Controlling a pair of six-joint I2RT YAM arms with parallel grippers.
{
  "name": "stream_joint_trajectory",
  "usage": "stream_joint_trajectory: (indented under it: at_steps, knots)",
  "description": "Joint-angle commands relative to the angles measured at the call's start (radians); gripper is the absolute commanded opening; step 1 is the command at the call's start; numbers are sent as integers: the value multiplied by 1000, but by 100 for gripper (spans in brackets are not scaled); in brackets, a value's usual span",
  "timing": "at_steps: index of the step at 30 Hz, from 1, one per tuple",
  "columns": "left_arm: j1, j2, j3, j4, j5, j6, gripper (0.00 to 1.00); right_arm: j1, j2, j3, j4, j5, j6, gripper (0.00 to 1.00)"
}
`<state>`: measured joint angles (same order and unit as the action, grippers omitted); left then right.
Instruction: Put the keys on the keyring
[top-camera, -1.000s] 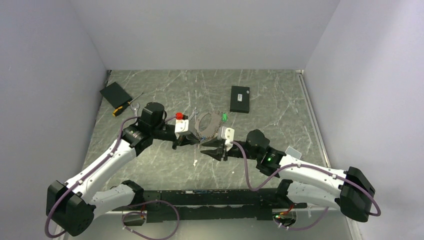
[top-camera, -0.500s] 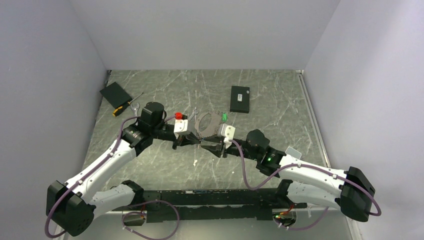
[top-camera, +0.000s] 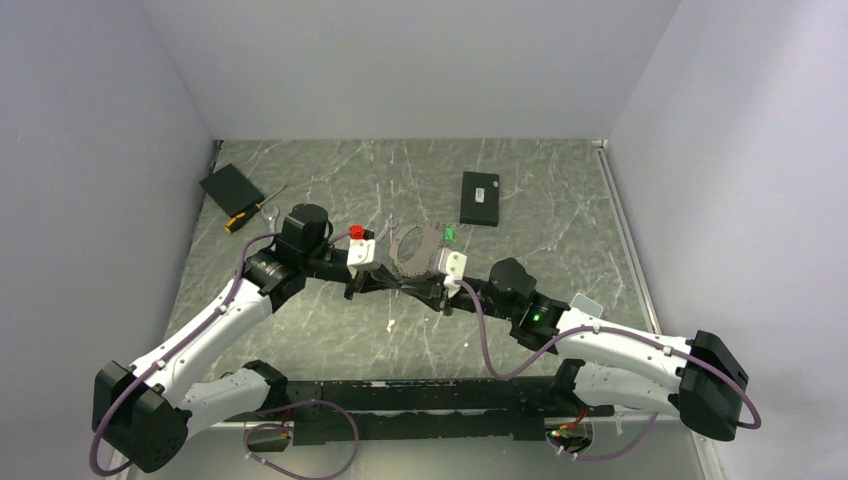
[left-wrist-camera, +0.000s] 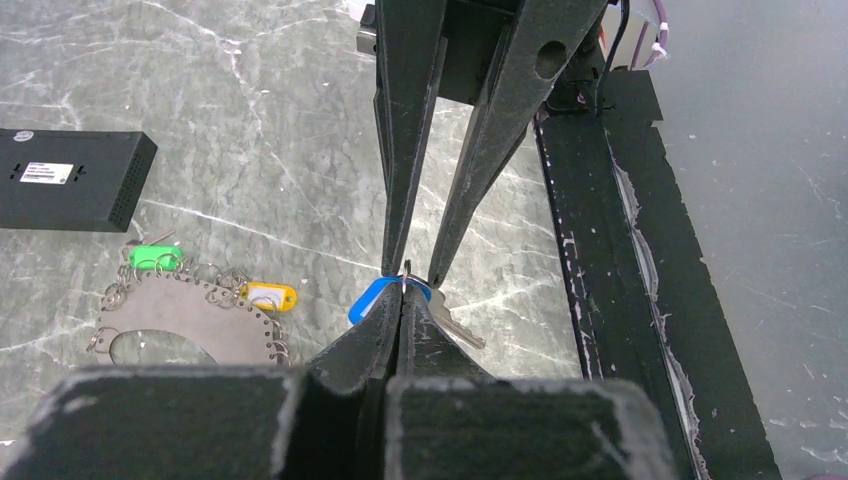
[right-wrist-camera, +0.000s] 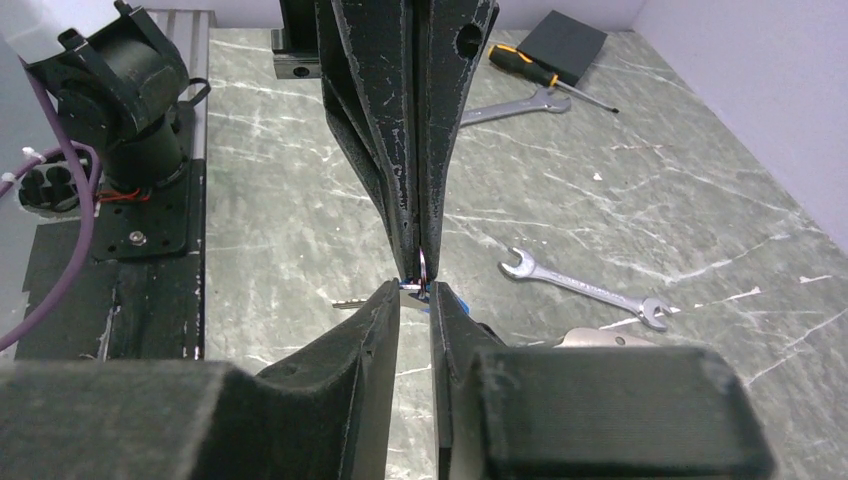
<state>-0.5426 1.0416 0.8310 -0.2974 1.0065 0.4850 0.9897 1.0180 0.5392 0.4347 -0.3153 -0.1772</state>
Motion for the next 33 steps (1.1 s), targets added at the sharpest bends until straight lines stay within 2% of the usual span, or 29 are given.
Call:
stream_joint_trajectory:
  at_steps: [1,16,20,24,27,29,33]
  knots:
    - [-1,-19,13,28,40,-5,0,13,1,47,21,-15,-20,19]
    - [-2,-31,-2,40,93,4,0,21,20,73,-31,-18,-55,15]
    - [-2,-27,-6,29,124,18,0,21,22,85,-59,-14,-76,1]
    - [-1,-29,-7,14,134,34,0,23,25,102,-102,-16,-87,0]
    - [-2,-30,-11,13,136,35,10,23,25,108,-117,-15,-87,0]
    - [-2,-28,-12,14,136,34,23,23,21,107,-118,-11,-87,0]
    - [-2,-36,-12,12,129,36,43,22,4,103,-127,17,-80,0]
